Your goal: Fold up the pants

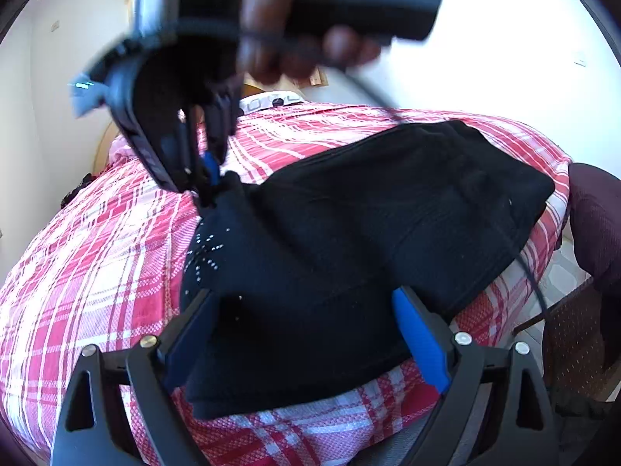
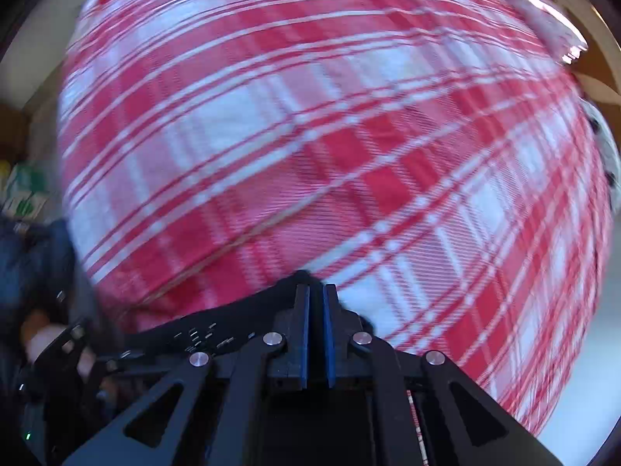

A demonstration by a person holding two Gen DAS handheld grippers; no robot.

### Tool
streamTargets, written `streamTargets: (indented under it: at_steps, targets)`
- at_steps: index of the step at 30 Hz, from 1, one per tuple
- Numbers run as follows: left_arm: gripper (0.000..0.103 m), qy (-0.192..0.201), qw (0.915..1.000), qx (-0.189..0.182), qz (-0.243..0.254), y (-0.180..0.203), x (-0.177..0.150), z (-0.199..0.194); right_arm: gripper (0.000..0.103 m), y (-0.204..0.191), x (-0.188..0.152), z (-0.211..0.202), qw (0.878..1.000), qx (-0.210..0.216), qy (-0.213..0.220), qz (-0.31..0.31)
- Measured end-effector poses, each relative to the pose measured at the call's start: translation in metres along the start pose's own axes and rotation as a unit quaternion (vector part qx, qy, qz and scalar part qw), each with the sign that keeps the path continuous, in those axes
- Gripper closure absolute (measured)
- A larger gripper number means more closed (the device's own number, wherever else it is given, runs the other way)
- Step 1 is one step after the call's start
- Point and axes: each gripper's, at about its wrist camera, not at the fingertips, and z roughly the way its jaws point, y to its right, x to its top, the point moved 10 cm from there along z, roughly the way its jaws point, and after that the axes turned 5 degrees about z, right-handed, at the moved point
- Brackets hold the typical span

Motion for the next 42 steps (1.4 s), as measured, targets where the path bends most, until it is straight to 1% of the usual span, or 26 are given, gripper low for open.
streamTargets:
  at_steps: [1, 2, 5, 7, 8, 9, 10, 13, 14, 16, 18, 20, 21, 23, 25, 27, 28, 30, 32, 33, 34, 35, 36, 39, 41, 42]
  targets:
    - [0.01, 0.0, 1.0, 0.002, 0.0, -0.001, -0.002, 0.0, 0.098, 0.01, 0.0, 0.007, 0.999, 0.009, 0.005, 0.037]
    - [0.01, 0.0, 1.0, 0.002, 0.0, 0.0, -0.003, 0.0, 0.098, 0.013, -0.001, 0.013, 0.998, 0.017, 0.006, 0.054]
    - [0.01, -0.003, 1.0, -0.001, -0.007, -0.001, -0.003, -0.002, 0.098, 0.018, 0.001, 0.025, 0.997, 0.014, 0.023, 0.069]
    - [0.01, -0.006, 0.9999, -0.005, -0.01, 0.001, -0.006, -0.003, 0.101, 0.03, 0.006, 0.026, 0.992, 0.03, 0.038, 0.113]
    - [0.01, -0.006, 0.9999, -0.004, -0.01, 0.002, -0.007, -0.004, 0.103, 0.037, 0.009, 0.026, 0.991, 0.02, 0.048, 0.125]
    - [0.01, -0.004, 1.0, -0.003, -0.006, 0.003, -0.007, -0.006, 0.103, 0.044, 0.012, 0.026, 0.99, 0.003, 0.057, 0.126]
    - [0.01, -0.003, 1.0, -0.004, -0.005, 0.003, -0.007, -0.006, 0.103, 0.047, 0.015, 0.024, 0.989, 0.004, 0.068, 0.13]
    - [0.01, -0.003, 1.0, -0.007, -0.005, 0.002, -0.007, -0.004, 0.102, 0.049, 0.024, -0.011, 0.981, 0.052, 0.13, 0.137]
    - [0.01, -0.003, 0.9999, -0.009, -0.006, 0.001, -0.006, -0.004, 0.102, 0.044, 0.026, -0.021, 0.98, 0.063, 0.14, 0.128]
    - [0.01, -0.004, 0.9998, -0.014, -0.012, -0.001, -0.006, -0.004, 0.1, 0.017, 0.035, -0.03, 0.983, 0.086, 0.133, 0.091]
    - [0.01, -0.004, 0.9998, -0.015, -0.011, -0.003, -0.006, -0.005, 0.091, 0.0, 0.032, -0.033, 0.987, 0.098, 0.117, 0.058]
    - [0.011, -0.002, 0.9997, -0.023, -0.009, -0.011, -0.001, -0.011, 0.056, -0.014, 0.024, -0.023, 0.991, 0.099, 0.086, 0.035]
    - [0.011, 0.009, 0.9996, -0.02, -0.019, -0.02, 0.003, -0.017, 0.054, -0.017, 0.02, -0.018, 0.993, 0.091, 0.074, 0.026]
    - [0.011, 0.02, 0.9989, 0.002, -0.042, -0.042, 0.009, -0.024, 0.054, -0.018, 0.012, -0.01, 0.995, 0.075, 0.067, 0.017]
    - [0.01, -0.005, 0.9976, 0.006, -0.069, -0.057, 0.004, -0.016, 0.054, -0.006, 0.006, -0.007, 0.994, 0.079, 0.066, 0.047]
    - [0.009, -0.053, 0.9942, -0.015, -0.092, -0.059, -0.01, 0.001, 0.054, 0.007, 0.005, -0.003, 0.993, 0.078, 0.059, 0.068]
    - [0.009, -0.056, 0.992, -0.024, -0.111, -0.062, -0.013, 0.003, 0.054, 0.006, 0.006, 0.0, 0.993, 0.083, 0.052, 0.067]
    - [0.009, -0.063, 0.9893, -0.04, -0.126, -0.062, -0.013, 0.006, 0.054, -0.001, 0.005, 0.01, 0.995, 0.088, 0.03, 0.048]
    - [0.009, -0.073, 0.9839, -0.058, -0.152, -0.064, -0.016, 0.009, 0.054, -0.01, 0.005, 0.019, 0.997, 0.08, 0.012, 0.017]
    - [0.009, -0.082, 0.9776, -0.076, -0.179, -0.066, -0.018, 0.011, 0.057, -0.013, 0.004, 0.023, 0.998, 0.065, 0.006, 0.002]
    - [0.009, -0.092, 0.9685, -0.1, -0.209, -0.068, -0.022, 0.015, 0.07, -0.017, 0.005, 0.025, 0.998, 0.055, 0.002, -0.014]
    - [0.009, -0.099, 0.9622, -0.115, -0.226, -0.069, -0.023, 0.017, 0.079, -0.021, 0.004, 0.024, 0.998, 0.054, -0.002, -0.024]
    - [0.009, -0.099, 0.9613, -0.119, -0.228, -0.072, -0.024, 0.017, 0.082, -0.023, 0.002, 0.022, 0.998, 0.053, -0.004, -0.027]
    - [0.019, -0.086, 0.9682, -0.12, -0.202, -0.068, -0.017, 0.012, 0.087, -0.019, -0.007, 0.005, 0.999, 0.038, 0.007, -0.016]
    - [0.029, -0.077, 0.9711, -0.119, -0.192, -0.066, -0.012, 0.008, 0.088, -0.012, -0.013, -0.008, 0.999, 0.037, 0.024, 0.003]
    - [0.054, -0.063, 0.9726, -0.123, -0.187, -0.066, -0.006, 0.005, 0.089, -0.007, -0.015, -0.014, 0.999, 0.038, 0.035, 0.018]
